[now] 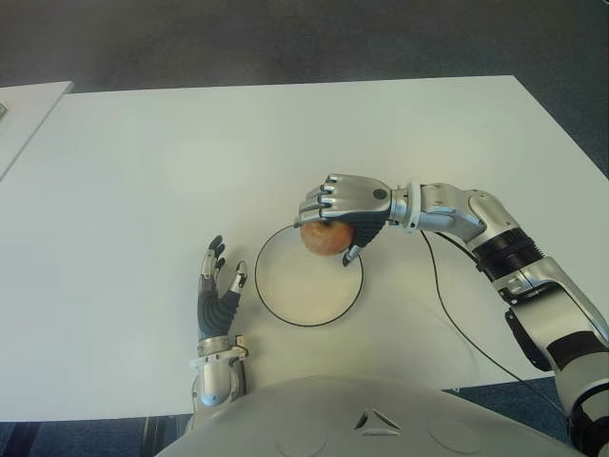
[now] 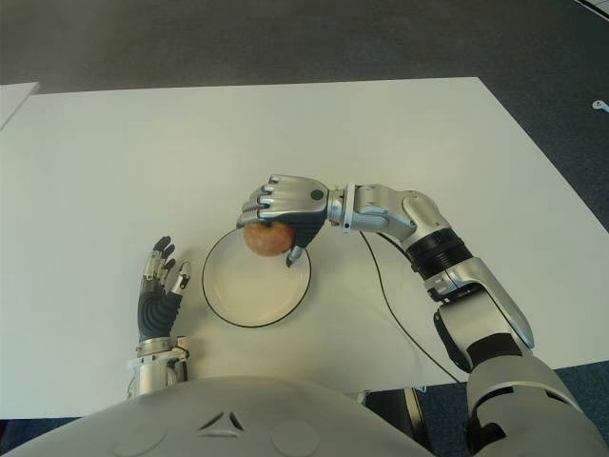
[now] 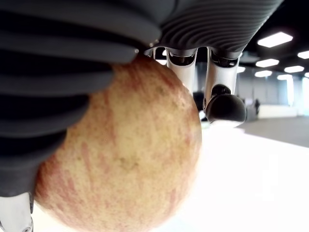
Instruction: Put the apples into the plate.
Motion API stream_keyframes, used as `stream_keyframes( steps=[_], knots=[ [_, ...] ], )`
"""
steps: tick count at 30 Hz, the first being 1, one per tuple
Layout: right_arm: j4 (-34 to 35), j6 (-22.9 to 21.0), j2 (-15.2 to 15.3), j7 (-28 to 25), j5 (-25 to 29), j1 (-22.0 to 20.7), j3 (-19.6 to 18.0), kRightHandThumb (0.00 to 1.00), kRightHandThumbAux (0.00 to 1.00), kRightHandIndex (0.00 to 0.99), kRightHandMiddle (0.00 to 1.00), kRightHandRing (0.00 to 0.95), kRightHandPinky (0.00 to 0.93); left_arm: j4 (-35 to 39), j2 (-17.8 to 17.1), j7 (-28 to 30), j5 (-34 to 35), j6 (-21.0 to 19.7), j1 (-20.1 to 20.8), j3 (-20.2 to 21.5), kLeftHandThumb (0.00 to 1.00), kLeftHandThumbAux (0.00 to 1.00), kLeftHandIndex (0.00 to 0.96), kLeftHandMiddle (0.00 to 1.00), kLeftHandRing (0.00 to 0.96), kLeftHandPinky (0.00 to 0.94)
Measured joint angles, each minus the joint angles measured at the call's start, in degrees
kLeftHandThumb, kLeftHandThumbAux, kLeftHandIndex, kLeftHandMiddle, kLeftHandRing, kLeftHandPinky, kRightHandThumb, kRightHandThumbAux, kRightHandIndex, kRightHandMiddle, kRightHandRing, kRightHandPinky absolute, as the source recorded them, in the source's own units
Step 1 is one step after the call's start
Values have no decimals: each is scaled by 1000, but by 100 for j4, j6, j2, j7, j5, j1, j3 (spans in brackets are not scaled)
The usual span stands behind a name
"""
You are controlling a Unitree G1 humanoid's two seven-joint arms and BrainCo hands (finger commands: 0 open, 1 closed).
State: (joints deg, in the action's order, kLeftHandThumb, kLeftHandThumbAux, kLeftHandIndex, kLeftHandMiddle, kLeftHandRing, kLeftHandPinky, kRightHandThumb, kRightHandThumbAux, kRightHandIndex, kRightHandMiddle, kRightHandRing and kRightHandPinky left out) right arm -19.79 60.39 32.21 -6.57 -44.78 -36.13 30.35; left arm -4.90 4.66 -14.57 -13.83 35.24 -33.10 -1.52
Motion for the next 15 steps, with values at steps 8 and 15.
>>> stream_keyframes(
  steps=[8, 15],
  knots=[
    [-145, 141, 13, -282, -69, -52, 136, 717, 711, 440, 894, 863, 854, 46, 65, -140, -265, -71, 3, -167, 0, 523, 89, 68, 74, 70],
    [-266, 163, -17, -375, -159, -69, 229, 718, 712, 440, 899, 865, 855, 97, 69, -458, -623, -128, -13, -219, 0, 517, 106, 77, 83, 97]
  ],
)
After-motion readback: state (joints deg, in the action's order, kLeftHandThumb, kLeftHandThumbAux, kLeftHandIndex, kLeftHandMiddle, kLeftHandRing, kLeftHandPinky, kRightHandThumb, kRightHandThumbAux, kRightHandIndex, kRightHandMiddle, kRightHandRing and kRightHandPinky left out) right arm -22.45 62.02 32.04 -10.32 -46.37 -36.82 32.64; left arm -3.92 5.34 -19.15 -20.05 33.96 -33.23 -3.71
